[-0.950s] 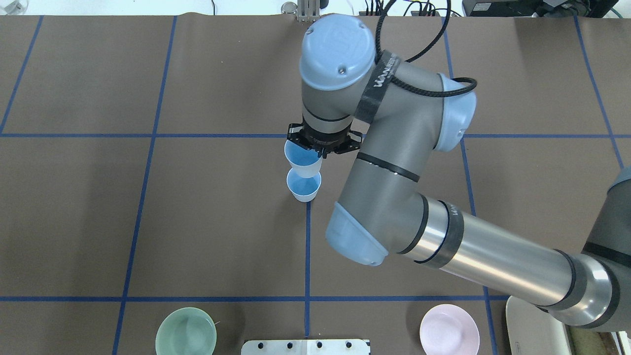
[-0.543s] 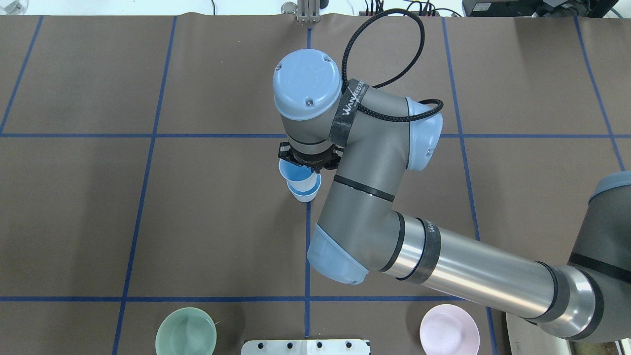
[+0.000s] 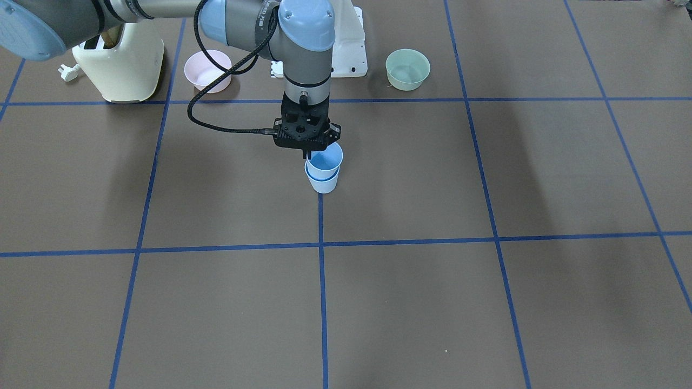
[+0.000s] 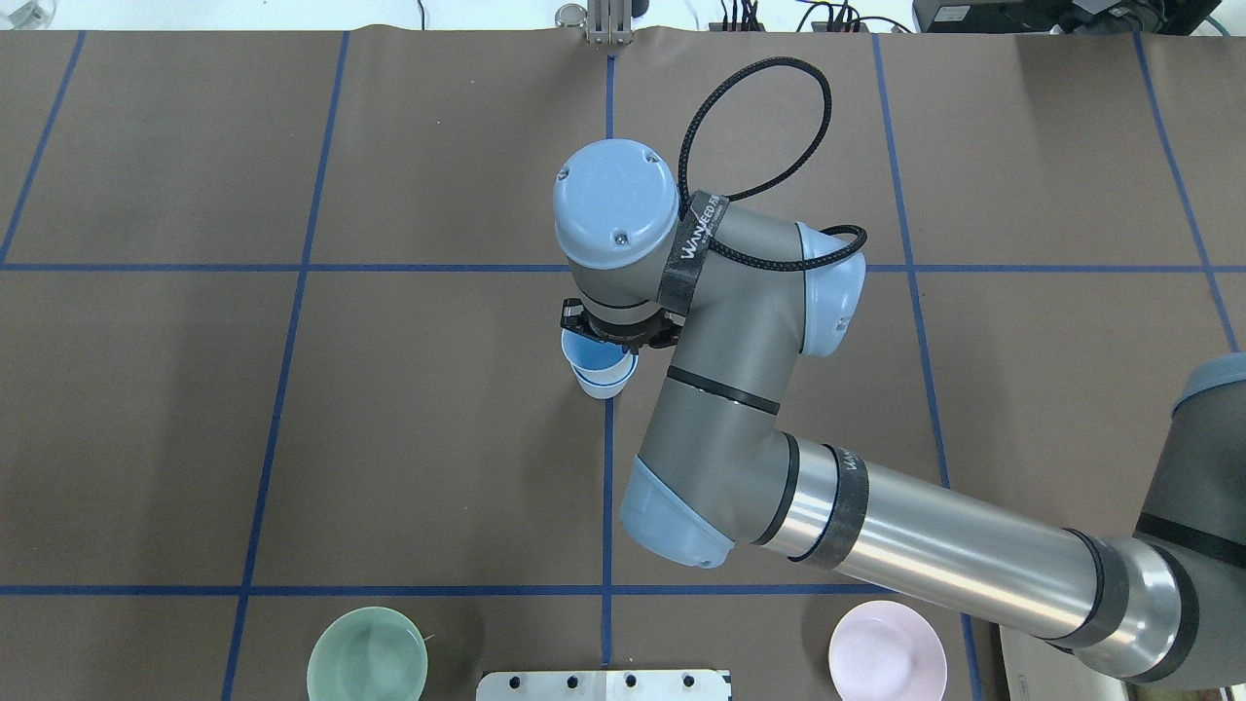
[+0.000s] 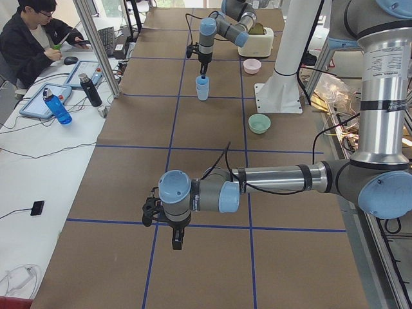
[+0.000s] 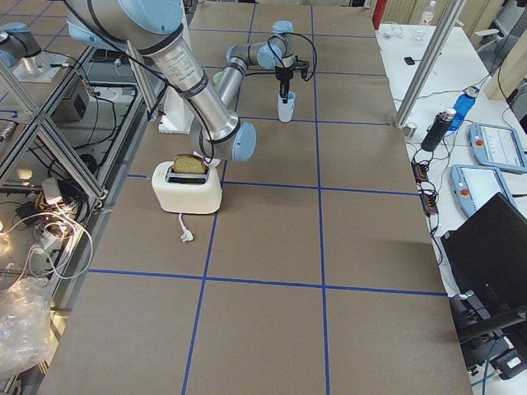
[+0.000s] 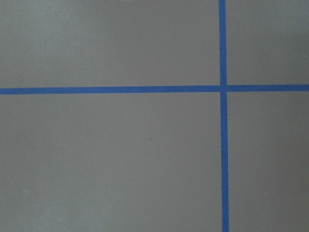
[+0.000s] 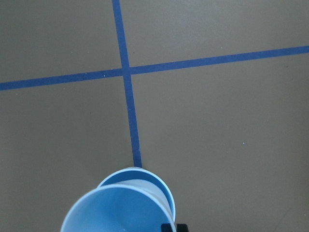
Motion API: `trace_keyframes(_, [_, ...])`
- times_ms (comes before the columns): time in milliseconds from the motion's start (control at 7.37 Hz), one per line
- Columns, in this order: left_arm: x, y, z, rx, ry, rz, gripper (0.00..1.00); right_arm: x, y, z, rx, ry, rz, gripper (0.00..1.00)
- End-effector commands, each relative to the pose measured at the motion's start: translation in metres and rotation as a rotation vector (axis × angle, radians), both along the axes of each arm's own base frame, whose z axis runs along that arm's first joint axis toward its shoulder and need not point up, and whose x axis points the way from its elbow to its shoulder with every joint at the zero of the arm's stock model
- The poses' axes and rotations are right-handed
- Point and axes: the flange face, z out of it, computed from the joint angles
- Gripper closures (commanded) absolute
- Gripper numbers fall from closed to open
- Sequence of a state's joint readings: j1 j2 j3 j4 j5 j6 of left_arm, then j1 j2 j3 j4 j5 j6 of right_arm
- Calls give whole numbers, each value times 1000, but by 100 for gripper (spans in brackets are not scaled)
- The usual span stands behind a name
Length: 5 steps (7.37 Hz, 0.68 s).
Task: Stack blue cups with both arms
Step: 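Lower the held cup into the center cup and open the right gripper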
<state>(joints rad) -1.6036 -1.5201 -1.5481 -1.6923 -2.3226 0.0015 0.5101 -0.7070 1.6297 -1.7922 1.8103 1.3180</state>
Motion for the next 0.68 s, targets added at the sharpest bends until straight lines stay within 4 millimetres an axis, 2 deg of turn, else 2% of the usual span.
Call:
trace_keyframes(0, [0, 0, 0, 1, 1, 1, 2, 0, -2, 5, 21, 1, 15, 6])
trace_keyframes(136, [1, 0, 0, 1, 1, 2, 2, 0, -3, 3, 36, 1, 18, 0])
trace_keyframes(271, [1, 0, 1, 2, 0, 3, 2, 9, -8, -4, 50, -12, 24, 0])
trace_keyframes(407, [1, 0, 1, -1, 0, 3, 2, 26, -27, -10, 61, -20, 45, 0])
trace_keyframes(543, [1, 0, 2, -4, 1, 3, 2, 54, -56, -10, 78, -22, 44, 0])
